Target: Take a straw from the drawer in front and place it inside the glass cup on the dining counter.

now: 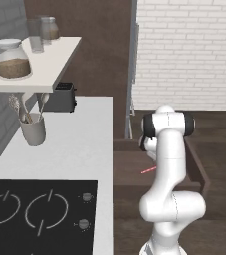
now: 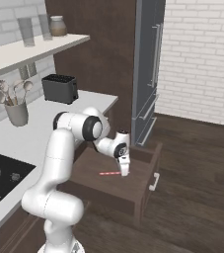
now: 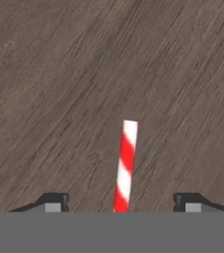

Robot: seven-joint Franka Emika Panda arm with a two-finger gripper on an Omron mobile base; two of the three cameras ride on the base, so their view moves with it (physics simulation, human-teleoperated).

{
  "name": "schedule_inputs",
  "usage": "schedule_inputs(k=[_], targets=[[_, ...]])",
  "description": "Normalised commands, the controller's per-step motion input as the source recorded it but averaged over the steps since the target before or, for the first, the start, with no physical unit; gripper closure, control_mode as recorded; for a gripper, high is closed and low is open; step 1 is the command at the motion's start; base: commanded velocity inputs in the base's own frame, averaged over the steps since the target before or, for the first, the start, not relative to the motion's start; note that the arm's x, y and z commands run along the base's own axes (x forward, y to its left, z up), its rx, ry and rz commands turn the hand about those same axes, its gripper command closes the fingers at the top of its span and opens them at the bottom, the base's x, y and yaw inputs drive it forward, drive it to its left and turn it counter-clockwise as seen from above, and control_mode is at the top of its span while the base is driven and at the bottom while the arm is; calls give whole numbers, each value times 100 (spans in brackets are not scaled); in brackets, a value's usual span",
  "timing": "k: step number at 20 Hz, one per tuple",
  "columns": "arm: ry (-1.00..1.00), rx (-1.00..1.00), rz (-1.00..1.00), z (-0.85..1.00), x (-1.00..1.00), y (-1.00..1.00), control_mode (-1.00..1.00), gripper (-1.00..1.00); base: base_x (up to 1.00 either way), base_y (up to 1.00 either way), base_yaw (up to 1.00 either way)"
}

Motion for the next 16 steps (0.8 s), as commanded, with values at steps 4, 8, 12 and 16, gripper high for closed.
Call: schedule_inputs(k=[4,8,12,16], targets=[[-5,0,-1,-34,-37,-14,-100,-100,0,0,0],[-12,0,-3,-64,-65,-22,-100,-100,0,0,0],[-9,0,-4,-66,-40,-10,-100,100,0,0,0],[0,0,-7,-38,-4,-11,-100,100,0,0,0]])
